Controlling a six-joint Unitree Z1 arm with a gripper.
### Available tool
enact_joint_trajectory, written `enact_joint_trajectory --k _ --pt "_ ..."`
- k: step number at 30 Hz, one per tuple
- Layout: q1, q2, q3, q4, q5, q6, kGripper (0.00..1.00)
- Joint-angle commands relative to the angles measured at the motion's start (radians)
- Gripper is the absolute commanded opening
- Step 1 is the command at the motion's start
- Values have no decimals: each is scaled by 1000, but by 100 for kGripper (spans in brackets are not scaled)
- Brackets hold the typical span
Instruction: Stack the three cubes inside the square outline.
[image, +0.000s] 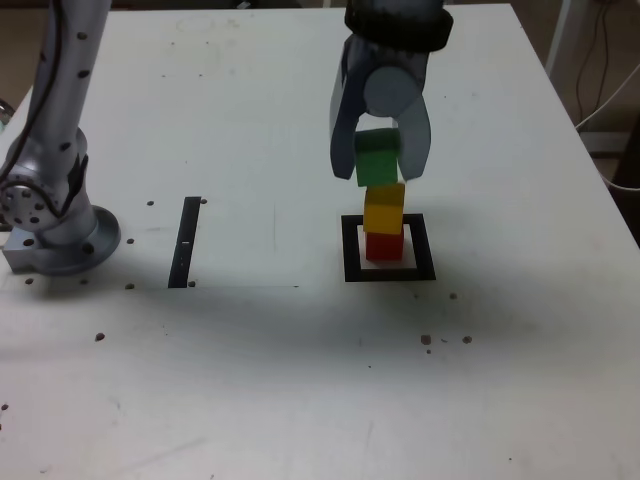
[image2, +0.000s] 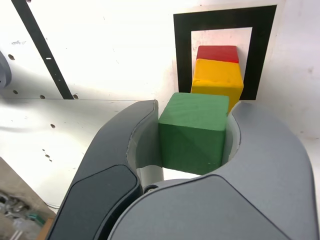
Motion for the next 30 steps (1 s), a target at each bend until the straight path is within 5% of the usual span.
enact_joint_trajectory --k 1,18,21,25,30 --pt "-9 7 -4 7 6 4 30" --pt "-25 54 -25 -4 38 41 31" --pt "-25 57 -25 -6 41 41 48" --pt "-25 59 -22 -9 41 42 83" --pt "-25 59 -13 -11 38 42 92"
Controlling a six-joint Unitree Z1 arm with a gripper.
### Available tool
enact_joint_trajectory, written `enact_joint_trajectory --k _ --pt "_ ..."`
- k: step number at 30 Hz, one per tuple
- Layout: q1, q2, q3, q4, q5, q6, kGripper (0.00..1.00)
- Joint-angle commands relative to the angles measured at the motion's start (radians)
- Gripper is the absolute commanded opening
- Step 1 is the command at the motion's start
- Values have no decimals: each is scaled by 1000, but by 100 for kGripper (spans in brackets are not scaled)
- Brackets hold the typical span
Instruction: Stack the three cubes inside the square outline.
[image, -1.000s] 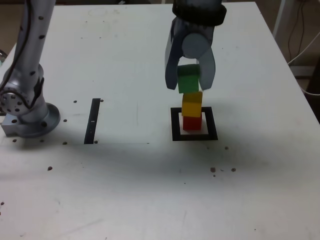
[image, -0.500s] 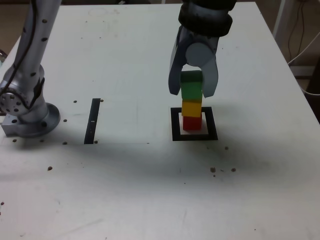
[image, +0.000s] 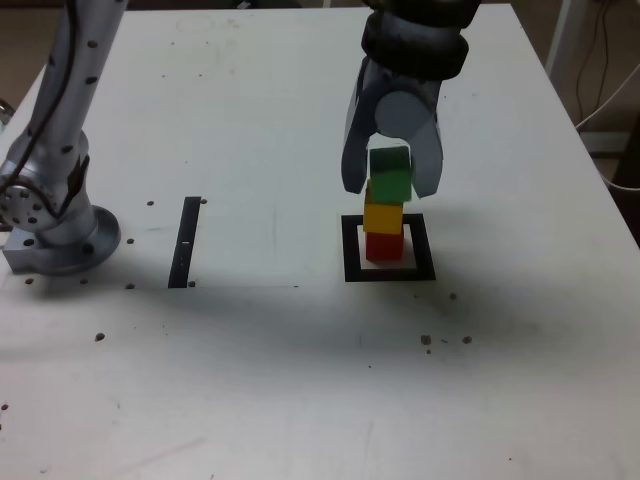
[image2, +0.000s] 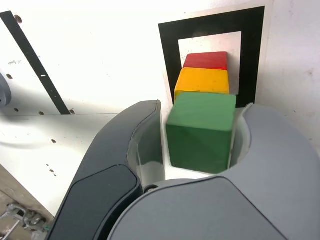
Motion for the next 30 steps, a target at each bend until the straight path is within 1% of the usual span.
enact_joint_trajectory --k 1,8,16,22,30 --pt "0 5 6 6 -3 2 92" --pt "0 -3 16 5 -3 0 93" --pt "0 -57 5 12 22 -1 99" --pt "0 -104 10 18 32 -1 99" --pt "0 -129 25 18 32 -1 99"
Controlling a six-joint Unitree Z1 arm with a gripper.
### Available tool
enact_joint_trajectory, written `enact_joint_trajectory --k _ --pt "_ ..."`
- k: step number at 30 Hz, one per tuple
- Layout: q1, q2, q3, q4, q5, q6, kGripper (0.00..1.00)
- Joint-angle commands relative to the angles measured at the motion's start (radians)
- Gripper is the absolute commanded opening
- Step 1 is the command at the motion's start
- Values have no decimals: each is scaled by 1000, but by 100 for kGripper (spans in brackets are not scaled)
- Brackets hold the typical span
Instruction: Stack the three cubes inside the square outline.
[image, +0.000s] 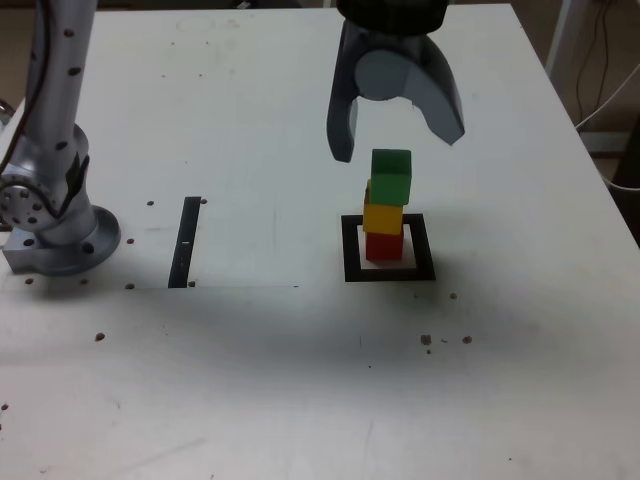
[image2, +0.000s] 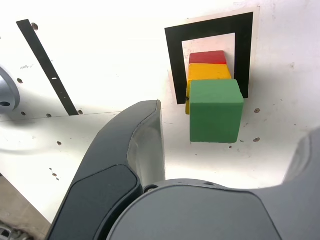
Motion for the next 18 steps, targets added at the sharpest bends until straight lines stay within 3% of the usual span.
enact_joint_trajectory --k 1,9,18 --pt "0 -18 12 9 1 -1 99" --pt "15 -119 140 -2 28 -8 99" --pt "61 -317 454 -102 44 -11 99"
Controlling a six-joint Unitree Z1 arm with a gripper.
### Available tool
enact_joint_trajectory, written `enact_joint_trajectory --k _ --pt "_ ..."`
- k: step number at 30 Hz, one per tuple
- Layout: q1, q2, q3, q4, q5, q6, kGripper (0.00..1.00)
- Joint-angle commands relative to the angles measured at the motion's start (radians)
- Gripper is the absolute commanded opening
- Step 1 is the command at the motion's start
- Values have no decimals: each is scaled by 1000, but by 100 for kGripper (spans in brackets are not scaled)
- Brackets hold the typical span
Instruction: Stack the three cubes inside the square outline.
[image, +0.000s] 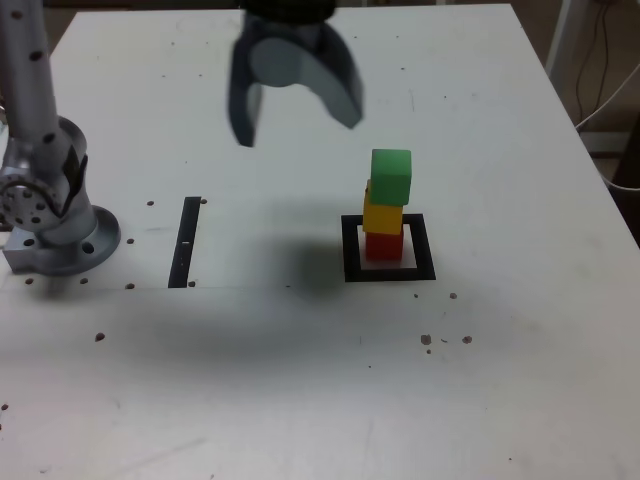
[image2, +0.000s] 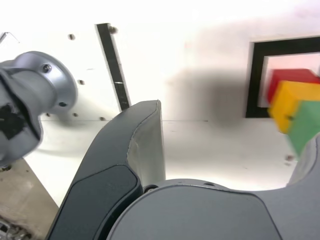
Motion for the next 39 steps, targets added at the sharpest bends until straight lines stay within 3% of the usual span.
enact_joint_trajectory --k 1,8,15,28,39 --pt "7 -63 86 -21 8 -2 99" --pt "14 -208 310 -86 38 12 100" --pt "14 -279 516 -211 38 10 100" --pt "14 -259 693 -448 1 1 100" --pt "14 -234 755 -519 -7 1 100"
